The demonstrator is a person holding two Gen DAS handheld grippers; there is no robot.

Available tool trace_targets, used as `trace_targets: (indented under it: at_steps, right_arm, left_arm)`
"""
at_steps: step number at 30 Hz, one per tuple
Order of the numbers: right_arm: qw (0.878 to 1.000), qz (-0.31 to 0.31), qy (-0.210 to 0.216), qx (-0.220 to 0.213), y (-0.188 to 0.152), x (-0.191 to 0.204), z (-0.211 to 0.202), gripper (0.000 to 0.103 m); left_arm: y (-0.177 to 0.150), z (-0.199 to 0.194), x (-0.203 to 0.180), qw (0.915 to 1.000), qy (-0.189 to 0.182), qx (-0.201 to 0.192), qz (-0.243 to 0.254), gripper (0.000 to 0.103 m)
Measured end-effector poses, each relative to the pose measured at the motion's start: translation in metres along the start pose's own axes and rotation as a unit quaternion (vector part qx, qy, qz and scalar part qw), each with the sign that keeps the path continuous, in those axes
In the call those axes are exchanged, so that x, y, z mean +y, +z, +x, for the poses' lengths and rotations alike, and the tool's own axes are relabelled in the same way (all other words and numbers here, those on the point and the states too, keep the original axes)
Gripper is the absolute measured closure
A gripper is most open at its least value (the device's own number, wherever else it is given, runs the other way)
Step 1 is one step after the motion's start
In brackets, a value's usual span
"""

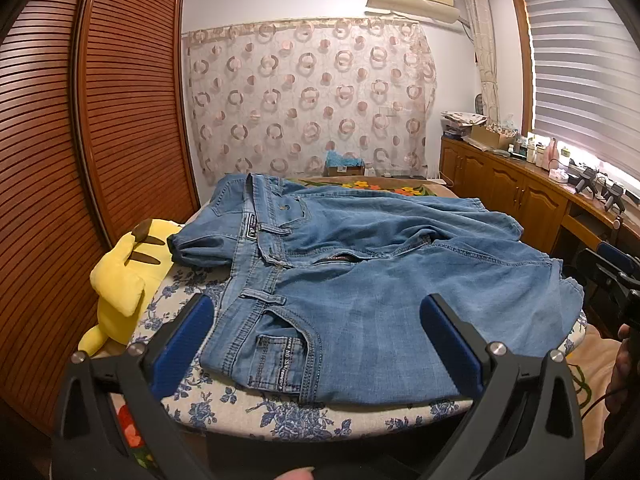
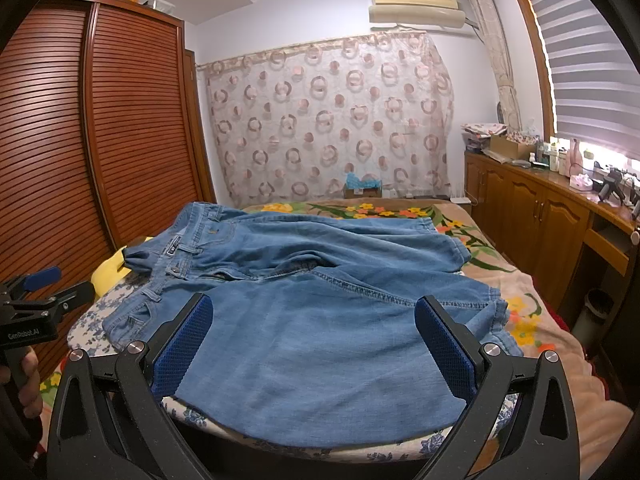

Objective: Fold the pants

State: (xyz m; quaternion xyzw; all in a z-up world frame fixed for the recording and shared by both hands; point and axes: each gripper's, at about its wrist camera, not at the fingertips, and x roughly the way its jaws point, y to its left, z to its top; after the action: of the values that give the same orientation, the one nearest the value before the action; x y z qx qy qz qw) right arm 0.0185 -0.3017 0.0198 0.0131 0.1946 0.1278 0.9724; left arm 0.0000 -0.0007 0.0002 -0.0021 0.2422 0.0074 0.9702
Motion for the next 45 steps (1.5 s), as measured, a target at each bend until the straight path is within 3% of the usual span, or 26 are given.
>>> trace_targets:
  at_steps: [45]
  right_arm:
    - [1.0, 0.001, 0.0, -0.001, 0.0001, -0.0001, -0.0004, 0.0]
  left_arm:
    - [0.0006, 0.0002, 0.0016, 1.0, 0.004, -0.006, 0.005, 0.0]
